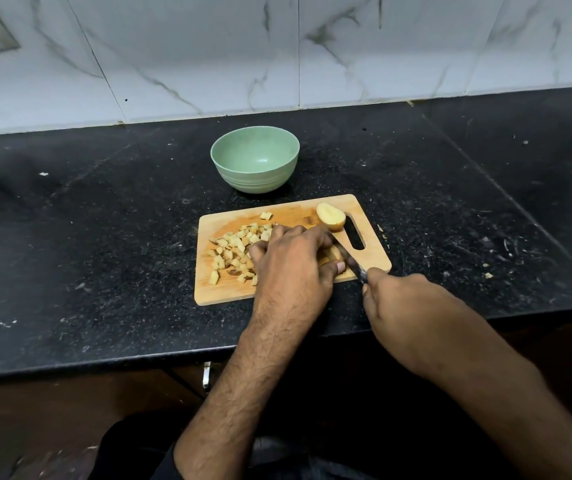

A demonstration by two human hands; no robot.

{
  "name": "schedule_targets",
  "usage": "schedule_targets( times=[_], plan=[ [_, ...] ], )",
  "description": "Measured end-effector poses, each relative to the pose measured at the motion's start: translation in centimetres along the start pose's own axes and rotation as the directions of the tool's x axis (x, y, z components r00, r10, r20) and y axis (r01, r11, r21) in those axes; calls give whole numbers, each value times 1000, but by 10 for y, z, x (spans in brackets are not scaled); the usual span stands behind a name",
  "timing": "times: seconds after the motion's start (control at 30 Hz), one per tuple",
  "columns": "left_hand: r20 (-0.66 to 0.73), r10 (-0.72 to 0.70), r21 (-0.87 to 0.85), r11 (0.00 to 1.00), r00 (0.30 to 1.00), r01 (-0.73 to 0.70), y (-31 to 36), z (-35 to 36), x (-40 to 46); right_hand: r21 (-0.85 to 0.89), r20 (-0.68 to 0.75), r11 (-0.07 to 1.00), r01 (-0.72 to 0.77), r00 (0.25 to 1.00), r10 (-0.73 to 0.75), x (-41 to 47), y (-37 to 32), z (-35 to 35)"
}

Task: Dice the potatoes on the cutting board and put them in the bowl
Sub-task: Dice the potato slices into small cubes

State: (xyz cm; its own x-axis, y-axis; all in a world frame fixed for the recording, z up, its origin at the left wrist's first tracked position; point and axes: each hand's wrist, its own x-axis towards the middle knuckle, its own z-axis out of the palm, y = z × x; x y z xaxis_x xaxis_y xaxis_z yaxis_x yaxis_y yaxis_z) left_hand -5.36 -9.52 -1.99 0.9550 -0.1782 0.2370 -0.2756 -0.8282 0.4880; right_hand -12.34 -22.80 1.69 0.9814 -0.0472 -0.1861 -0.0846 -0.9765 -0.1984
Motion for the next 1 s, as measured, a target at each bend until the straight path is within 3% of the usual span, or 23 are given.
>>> schedule_targets(
  times=[0.4,0.57,1.0],
  plan=[
    [-26,-39,-70,997,999,37,-2,3,-6,-86,43,996,9,999,-5,14,3,5],
    [-53,-13,-40,999,999,11,2,7,-13,-37,119,999,30,993,-26,8,11,0],
    [-26,36,31,999,999,-35,-3,12,-15,55,106,998,12,994,-18,-39,30,9]
  ],
)
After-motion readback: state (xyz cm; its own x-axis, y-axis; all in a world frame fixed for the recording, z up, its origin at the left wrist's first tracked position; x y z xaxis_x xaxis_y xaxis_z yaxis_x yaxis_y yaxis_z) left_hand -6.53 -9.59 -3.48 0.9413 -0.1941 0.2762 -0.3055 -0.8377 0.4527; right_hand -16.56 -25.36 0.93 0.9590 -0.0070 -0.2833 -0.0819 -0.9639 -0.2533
